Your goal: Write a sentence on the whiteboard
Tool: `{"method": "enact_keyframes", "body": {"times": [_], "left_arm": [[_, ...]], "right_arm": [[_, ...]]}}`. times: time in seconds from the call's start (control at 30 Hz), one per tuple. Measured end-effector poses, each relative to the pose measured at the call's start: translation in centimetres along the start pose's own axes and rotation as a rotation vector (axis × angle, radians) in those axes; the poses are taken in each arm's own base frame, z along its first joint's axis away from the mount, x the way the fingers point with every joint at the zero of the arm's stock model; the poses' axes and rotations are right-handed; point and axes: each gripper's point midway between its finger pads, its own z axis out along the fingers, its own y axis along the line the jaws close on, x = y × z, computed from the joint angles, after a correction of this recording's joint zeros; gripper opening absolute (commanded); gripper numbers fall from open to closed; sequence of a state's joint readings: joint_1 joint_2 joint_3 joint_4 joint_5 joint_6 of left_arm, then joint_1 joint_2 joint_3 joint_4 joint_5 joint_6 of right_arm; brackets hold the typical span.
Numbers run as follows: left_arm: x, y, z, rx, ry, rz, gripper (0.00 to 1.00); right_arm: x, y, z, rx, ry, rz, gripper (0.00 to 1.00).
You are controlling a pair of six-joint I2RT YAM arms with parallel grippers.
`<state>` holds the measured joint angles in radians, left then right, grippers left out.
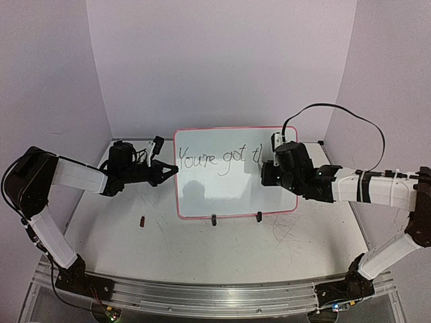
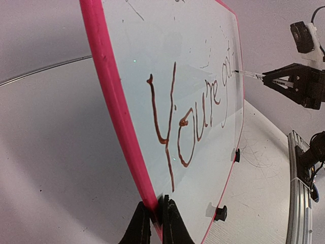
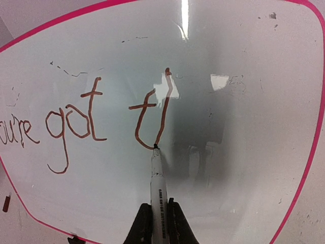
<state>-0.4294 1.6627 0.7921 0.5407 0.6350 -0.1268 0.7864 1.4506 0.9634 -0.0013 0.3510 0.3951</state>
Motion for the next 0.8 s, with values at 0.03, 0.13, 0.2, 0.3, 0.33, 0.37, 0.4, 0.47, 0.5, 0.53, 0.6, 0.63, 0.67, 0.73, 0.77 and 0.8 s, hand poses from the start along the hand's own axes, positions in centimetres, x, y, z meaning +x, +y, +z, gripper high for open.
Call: {"method": "enact_keyframes", "body": {"times": [0.03,0.13,0.2,0.3,0.33,0.37,0.4,0.47,0.5,0.53,0.6,0.63,0.67,0.73,0.77,0.8], "left_arm": [[0.0,0.0,0.0,0.000,0.000,0.000,0.00],[0.0,0.0,0.0,0.000,0.000,0.000,0.00],[0.0,0.0,0.0,0.000,0.000,0.000,0.00],[0.0,0.0,0.0,0.000,0.000,0.000,0.00],[0.0,0.0,0.0,-0.001,0.000,0.000,0.00],[0.0,0.0,0.0,-0.001,0.000,0.000,0.00],[0.0,0.0,0.0,-0.001,0.000,0.000,0.00],[0.0,0.0,0.0,-0.001,0.000,0.000,0.00],[0.0,0.0,0.0,-0.001,0.000,0.000,0.00],[0.0,0.0,0.0,-0.001,0.000,0.000,0.00],[0.0,0.0,0.0,-0.001,0.000,0.000,0.00],[0.0,0.0,0.0,-0.001,0.000,0.000,0.00],[0.0,0.0,0.0,-0.001,0.000,0.001,0.00],[0.0,0.0,0.0,-0.001,0.000,0.001,0.00],[0.0,0.0,0.0,-0.001,0.000,0.001,0.00],[0.0,0.0,0.0,-0.001,0.000,0.001,0.00]], "right_arm": [[0.0,0.0,0.0,0.001,-0.001,0.000,0.00],[-0.1,-0.1,0.0,0.007,-0.004,-0.001,0.00],[-0.1,-0.2,0.0,0.012,-0.007,-0.001,0.00],[-0.3,-0.2,0.0,0.022,-0.013,-0.002,0.00],[-0.4,-0.2,0.0,0.024,-0.015,-0.002,0.00],[-0.5,-0.2,0.1,0.026,-0.017,-0.002,0.00],[-0.6,-0.2,0.1,0.028,-0.020,-0.002,0.00],[-0.9,-0.2,0.1,0.035,-0.027,-0.002,0.00],[-1.1,-0.2,0.1,0.038,-0.032,-0.001,0.00],[-1.2,-0.2,0.1,0.040,-0.035,-0.002,0.00],[-1.4,-0.2,0.2,0.045,-0.040,-0.002,0.00],[-1.5,-0.2,0.2,0.047,-0.042,-0.002,0.00],[-1.6,-0.2,0.2,0.050,-0.045,-0.002,0.00],[-1.8,-0.3,0.2,0.057,-0.051,-0.001,0.00],[-1.8,-0.4,0.2,0.060,-0.053,-0.001,0.00],[-1.9,-0.4,0.2,0.063,-0.054,-0.001,0.00]]}}
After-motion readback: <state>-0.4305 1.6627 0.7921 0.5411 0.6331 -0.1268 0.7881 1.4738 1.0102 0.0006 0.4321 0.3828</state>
